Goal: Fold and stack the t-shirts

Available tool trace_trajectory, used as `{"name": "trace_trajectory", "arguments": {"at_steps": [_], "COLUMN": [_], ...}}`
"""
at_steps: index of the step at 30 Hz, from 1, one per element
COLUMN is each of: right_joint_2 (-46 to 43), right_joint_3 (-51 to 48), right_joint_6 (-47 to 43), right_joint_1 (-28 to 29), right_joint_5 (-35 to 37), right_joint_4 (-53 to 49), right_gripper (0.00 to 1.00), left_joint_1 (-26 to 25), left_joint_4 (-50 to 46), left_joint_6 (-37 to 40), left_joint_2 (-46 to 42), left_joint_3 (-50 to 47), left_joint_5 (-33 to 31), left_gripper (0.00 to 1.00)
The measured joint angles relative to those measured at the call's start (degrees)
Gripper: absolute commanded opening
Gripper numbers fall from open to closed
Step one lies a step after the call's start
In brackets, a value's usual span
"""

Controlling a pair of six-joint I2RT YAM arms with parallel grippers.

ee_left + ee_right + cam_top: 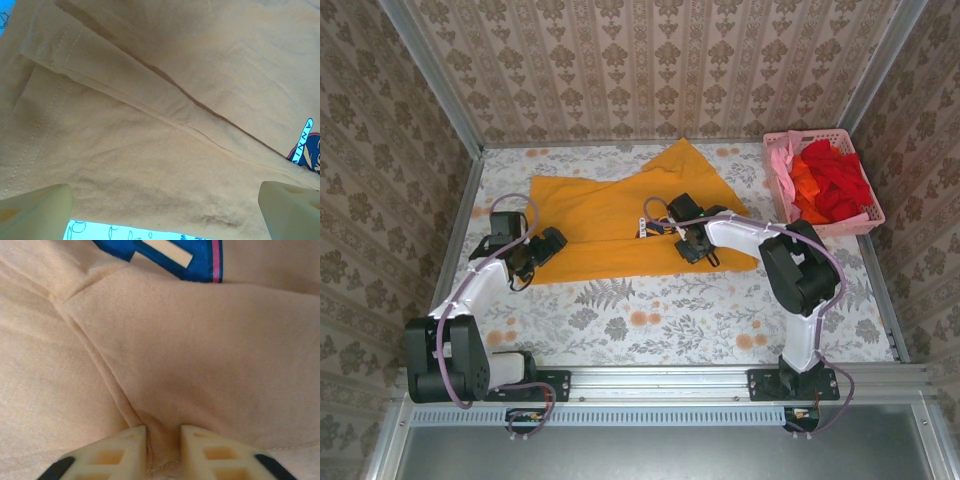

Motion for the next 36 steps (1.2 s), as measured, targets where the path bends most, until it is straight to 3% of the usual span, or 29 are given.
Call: {"name": "trace_trajectory", "arguments": {"at_steps": [5, 15, 36], "right_joint_2": [-0.1, -4.8, -2.2], "right_joint_3": [0.7, 2.0, 13.5], "right_joint_6": [-0.1, 0.4, 6.5], "right_joint_1": [0.0, 0.0, 3.3], "right_joint_5": [0.0, -1.0, -7.6], "right_joint_4": [-0.7, -2.2, -12.0], "right_gripper": [0.00, 0.00, 0.00], "left_joint_1": [0.0, 0.0, 0.0], "left_joint_4": [0.3, 1.5, 3.0], "left_joint_6": [0.3, 1.1, 1.4], "left_joint_2": [-0.3, -0.3, 1.3], "left_joint_3": [-0.8, -0.8, -0.8], "left_joint_5": [0.2, 0.7, 1.9], "left_gripper": [0.96, 0.96, 0.96]}}
